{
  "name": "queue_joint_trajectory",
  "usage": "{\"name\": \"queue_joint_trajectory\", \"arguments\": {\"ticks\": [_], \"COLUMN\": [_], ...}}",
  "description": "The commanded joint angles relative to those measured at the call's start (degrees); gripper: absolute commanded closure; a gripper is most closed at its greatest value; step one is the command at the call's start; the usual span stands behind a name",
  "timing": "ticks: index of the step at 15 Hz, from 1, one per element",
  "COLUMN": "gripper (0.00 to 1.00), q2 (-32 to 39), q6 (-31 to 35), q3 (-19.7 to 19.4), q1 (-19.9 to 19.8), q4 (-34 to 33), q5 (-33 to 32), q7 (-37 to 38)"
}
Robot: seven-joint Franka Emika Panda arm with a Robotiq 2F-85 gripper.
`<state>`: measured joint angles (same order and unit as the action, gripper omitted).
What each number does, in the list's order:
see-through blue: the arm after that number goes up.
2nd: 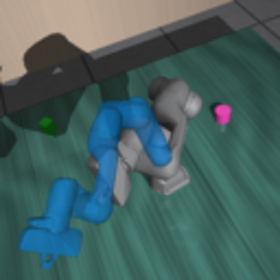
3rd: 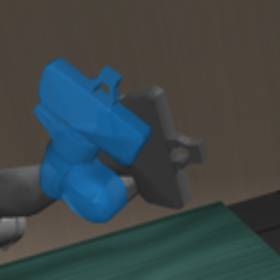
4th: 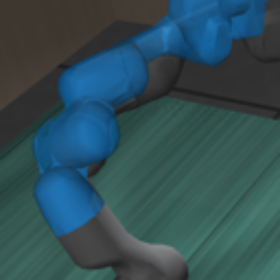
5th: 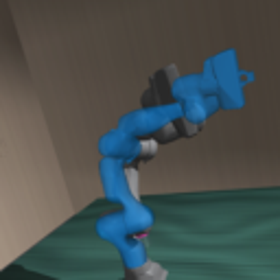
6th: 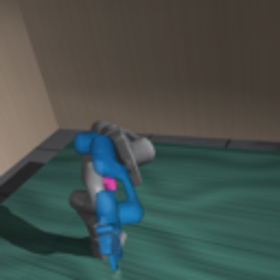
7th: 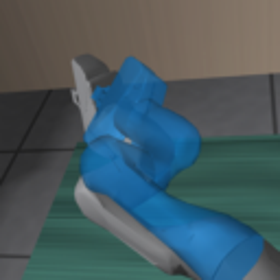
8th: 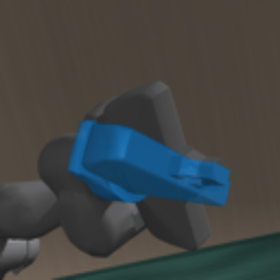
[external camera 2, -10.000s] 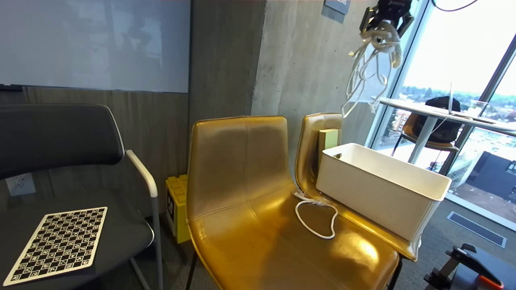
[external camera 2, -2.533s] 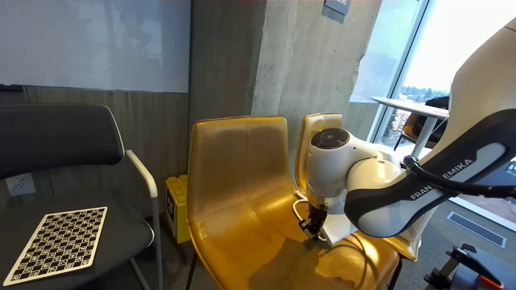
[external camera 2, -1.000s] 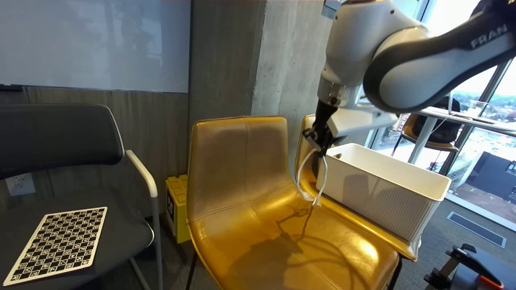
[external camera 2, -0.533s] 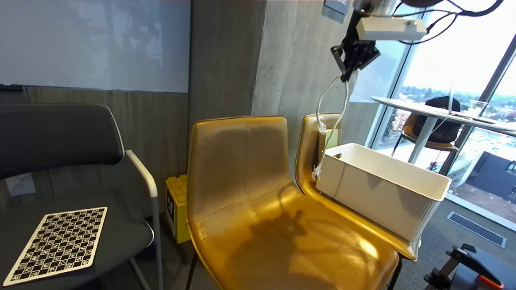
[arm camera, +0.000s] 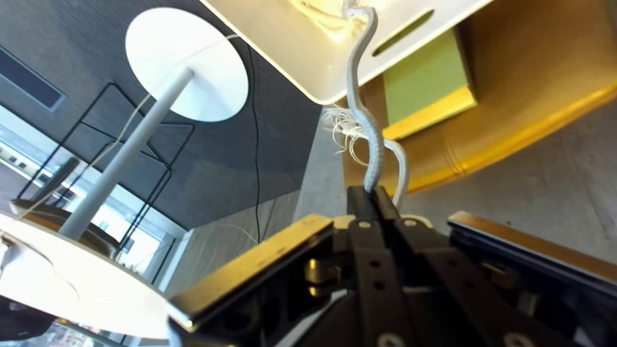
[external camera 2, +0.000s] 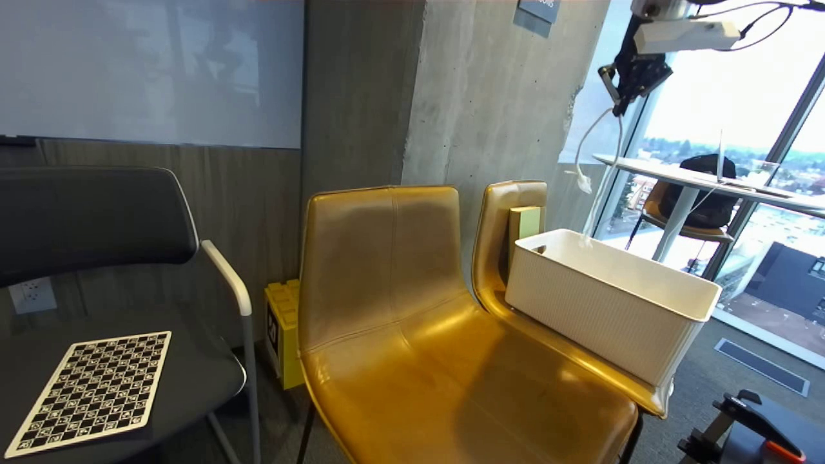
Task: Put the white ropes inside the white basket
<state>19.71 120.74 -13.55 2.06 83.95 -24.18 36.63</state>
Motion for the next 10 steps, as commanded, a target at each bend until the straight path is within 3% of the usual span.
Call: {"name": "queue_joint_trajectory", "arguments": {"ticks": [1, 7, 8, 10], "gripper": [0.99, 0.97, 0.71, 0.64], "q2": [-4.16, -3.36, -3.56, -3.87], "q6": [3.06, 9.51, 11.25, 13.91], "q3": [-0.06, -1.44, -1.49, -1.46], "q1": [-2.24, -5.82, -5.90, -5.80], "q4": [13.97, 24.95, 26.11, 27.44], "q5": [-1.56, -1.33, -1.27, -0.91], "q7": [0.06, 0.51, 0.98, 1.77]}}
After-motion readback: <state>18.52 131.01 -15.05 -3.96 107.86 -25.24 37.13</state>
